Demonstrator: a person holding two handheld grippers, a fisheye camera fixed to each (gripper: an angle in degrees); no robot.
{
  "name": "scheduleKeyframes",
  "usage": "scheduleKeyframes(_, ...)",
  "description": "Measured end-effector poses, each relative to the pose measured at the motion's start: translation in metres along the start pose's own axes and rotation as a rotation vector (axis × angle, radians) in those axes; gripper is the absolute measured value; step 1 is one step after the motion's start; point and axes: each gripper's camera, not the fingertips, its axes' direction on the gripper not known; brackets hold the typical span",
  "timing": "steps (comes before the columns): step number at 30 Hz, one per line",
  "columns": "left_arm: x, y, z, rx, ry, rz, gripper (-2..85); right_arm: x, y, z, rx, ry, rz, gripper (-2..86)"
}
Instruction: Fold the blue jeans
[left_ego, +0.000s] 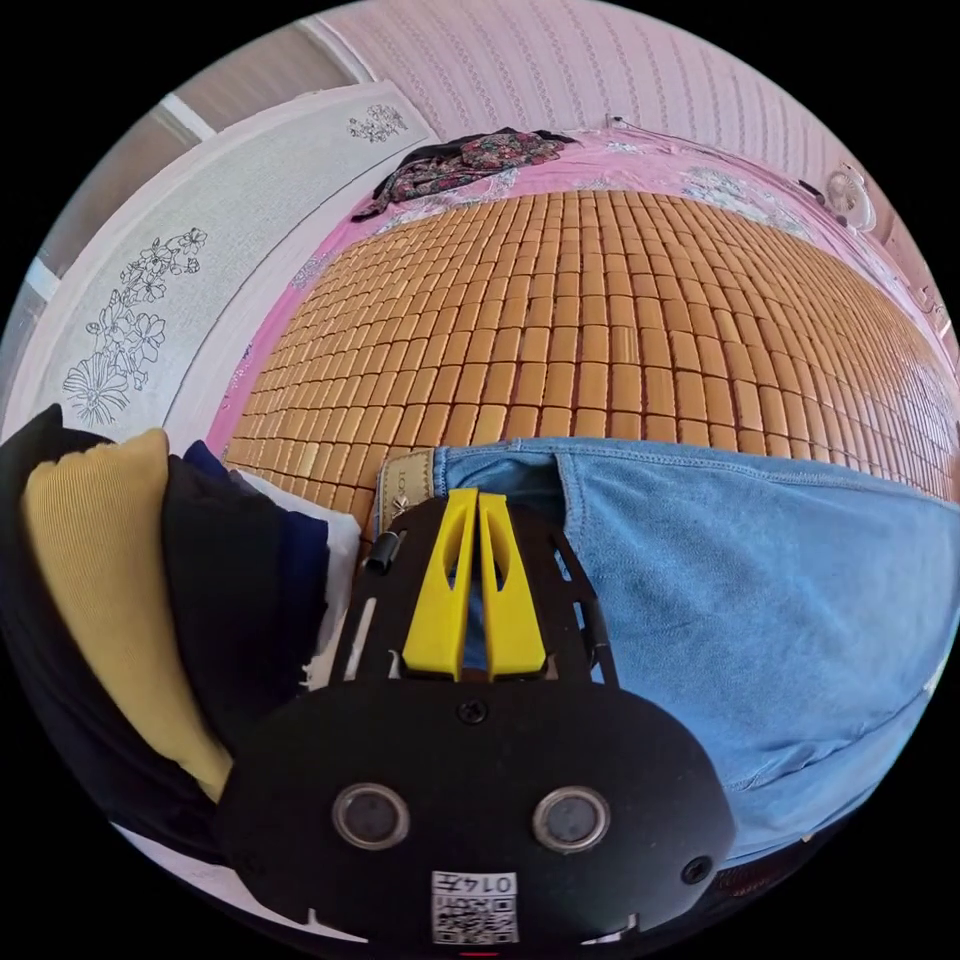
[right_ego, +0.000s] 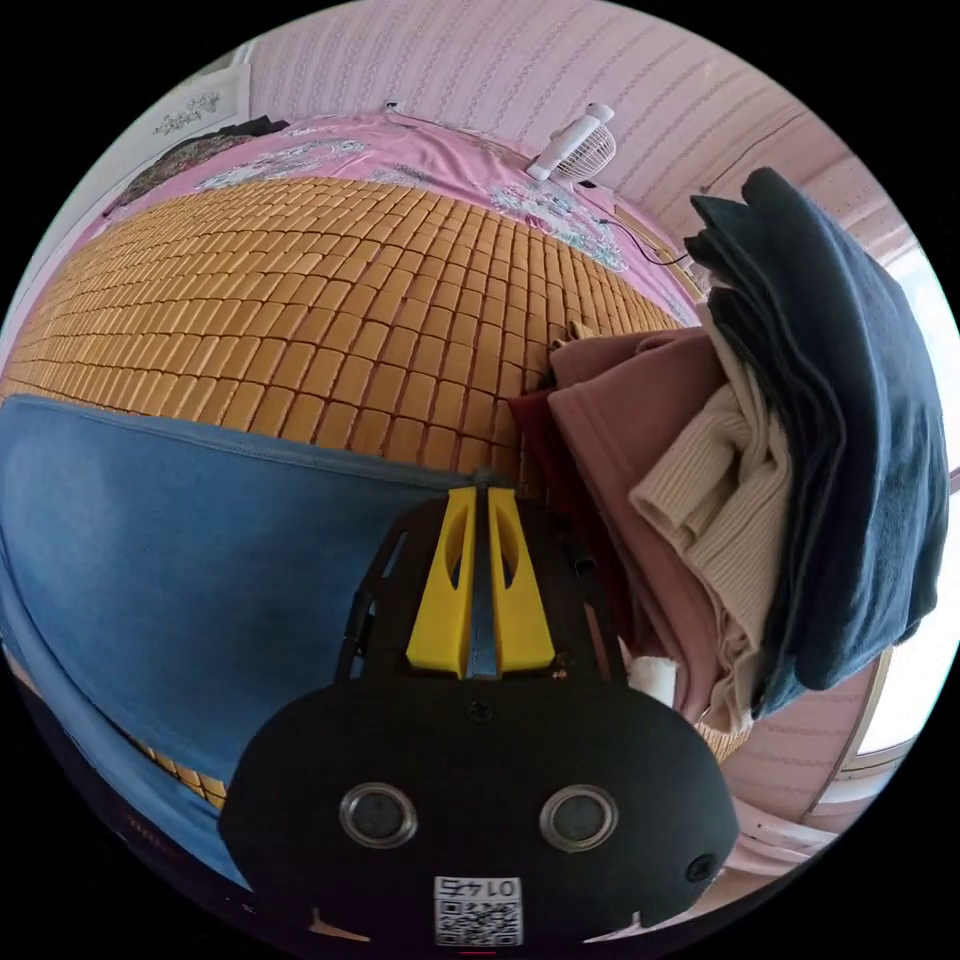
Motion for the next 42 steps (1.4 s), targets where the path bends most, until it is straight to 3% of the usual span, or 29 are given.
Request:
scheduleKeyframes(10,0.022,0.01,-0.001,-0.006,0.006,0.001,-1.0,0.022,-0.006,0.007,0.025,-0.073,0.169,5.2)
scheduleKeyframes(12,0.022,0.03,-0.028,0.15,0.09,-0.057,-1.0,0.032,0.026,-0.016,0.093,-0.119,0.175,5.5)
scheduleKeyframes(14,0.029,0.05,-0.057,0.264,0.149,-0.034,-0.9,0.053,0.089,-0.052,0.174,-0.18,0.218,5.7)
scheduleKeyframes(17,0.062,0.094,-0.101,0.34,0.242,0.12,-0.8,0.08,0.189,-0.08,0.129,-0.183,0.295,6.2)
scheduleKeyframes(21,0.132,0.177,-0.147,0.3,0.508,0.35,0.4,0.11,0.323,-0.09,-0.002,-0.185,0.534,7.5)
scheduleKeyframes(26,0.231,0.262,-0.178,0.179,0.793,0.556,4.0,0.127,0.467,-0.07,-0.064,-0.421,0.875,7.5)
scheduleKeyframes(33,0.346,0.336,-0.244,0.175,1.04,0.818,5.1,0.128,0.485,-0.024,-0.016,-0.612,0.755,9.3)
scheduleKeyframes(37,0.376,0.359,-0.265,0.165,1.054,0.918,5.8,0.146,0.497,0.009,-0.017,-0.858,0.726,4.4)
scheduleKeyframes(42,0.397,0.389,-0.28,0.187,1.03,0.996,6.9,0.162,0.51,-0.022,0.151,-0.846,0.623,4.8)
